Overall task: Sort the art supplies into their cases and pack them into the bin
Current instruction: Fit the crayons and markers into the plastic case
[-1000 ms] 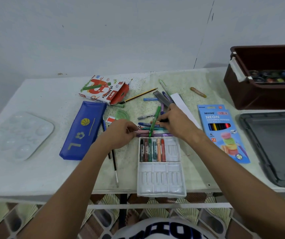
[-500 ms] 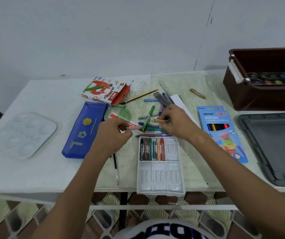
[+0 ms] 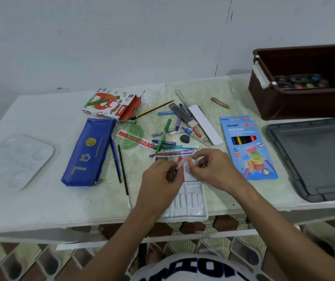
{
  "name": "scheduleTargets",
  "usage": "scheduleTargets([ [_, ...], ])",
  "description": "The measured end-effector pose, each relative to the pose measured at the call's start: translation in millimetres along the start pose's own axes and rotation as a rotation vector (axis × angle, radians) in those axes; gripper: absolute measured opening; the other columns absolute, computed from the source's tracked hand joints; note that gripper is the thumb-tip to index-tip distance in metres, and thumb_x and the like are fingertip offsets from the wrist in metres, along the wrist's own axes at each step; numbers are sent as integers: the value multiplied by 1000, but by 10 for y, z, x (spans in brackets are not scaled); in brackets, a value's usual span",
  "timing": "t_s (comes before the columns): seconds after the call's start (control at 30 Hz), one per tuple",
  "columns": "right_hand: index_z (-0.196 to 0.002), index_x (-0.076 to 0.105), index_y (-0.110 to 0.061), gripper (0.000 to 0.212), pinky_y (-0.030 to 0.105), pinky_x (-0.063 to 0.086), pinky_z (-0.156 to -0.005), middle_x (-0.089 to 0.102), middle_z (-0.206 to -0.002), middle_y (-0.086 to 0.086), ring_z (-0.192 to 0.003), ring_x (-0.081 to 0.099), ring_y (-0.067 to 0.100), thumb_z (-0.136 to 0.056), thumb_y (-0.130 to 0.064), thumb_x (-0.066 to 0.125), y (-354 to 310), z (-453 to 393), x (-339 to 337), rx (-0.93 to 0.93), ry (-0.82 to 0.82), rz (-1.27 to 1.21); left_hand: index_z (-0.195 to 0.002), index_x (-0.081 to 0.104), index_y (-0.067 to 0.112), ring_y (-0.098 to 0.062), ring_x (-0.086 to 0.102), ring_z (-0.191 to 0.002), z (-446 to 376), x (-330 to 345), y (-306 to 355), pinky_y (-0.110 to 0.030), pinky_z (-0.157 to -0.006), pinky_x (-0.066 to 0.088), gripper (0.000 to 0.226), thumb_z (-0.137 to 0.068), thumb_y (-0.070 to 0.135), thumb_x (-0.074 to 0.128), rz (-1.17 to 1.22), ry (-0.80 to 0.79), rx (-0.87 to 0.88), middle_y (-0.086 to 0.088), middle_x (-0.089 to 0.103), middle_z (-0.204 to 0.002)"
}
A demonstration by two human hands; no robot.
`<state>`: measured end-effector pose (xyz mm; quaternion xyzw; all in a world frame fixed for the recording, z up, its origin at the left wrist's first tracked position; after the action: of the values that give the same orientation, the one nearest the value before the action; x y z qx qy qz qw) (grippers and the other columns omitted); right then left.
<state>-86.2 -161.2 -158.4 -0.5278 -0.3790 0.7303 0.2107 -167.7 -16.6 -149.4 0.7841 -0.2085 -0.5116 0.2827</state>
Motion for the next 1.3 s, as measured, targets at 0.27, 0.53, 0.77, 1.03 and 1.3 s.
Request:
scheduleTargets([
  [0.27,-82,66,-12,8,6,37,-44,59,-58,-6,-45,51,0,-82,-19,70,-91,105,48,-38,71,63,-88,69,15,-7,46,-60,68,176,50,-21,-56,42,7,-84,21,66,-43,-161,59,7,52,-74],
  [0.53,-94,74,-12,19,10,42,-56,63,-68,-2,-61,57,11,-90,-11,56,-102,135,-18,-122,-35,149,-97,69,16,-11,49,-74,-57,228,-8,-26,-66,42,20,-92,30,56,-91,-280,58,1,53,-82],
  [0.77,-127,61,-24,37,11,29,-57,47,-98,3,-82,45,10,-90,-26,63,-35,96,-17,-115,-102,290,-122,65,25,-19,51,-94,-217,236,-87,-31,-78,45,32,-92,34,58,-154,-413,50,-5,52,-99],
  [1.03,-128,59,-25,39,21,32,-72,40,-95,0,-86,43,11,-90,-31,63,-6,42,3,-172,-151,374,-118,67,25,-22,54,-98,-265,288,-124,-36,-82,48,34,-87,37,63,-222,-427,54,-6,55,-102],
  [1.3,-110,70,-21,25,17,35,-61,59,-95,-1,-72,48,3,-87,-28,67,-148,-294,-168,-231,-86,276,-113,68,15,-2,49,-76,-665,-103,-263,-17,-71,39,23,-95,22,56,-121,-288,-82,2,59,-95],
])
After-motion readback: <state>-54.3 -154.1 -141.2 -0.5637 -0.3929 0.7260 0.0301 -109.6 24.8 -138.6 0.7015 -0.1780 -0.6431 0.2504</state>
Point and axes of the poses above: each hand's wrist, its own z-axis away from the middle knuckle, its own x-axis out of the palm, y = z × x, the point moved 4 cm from there along -z, towards the middle knuckle
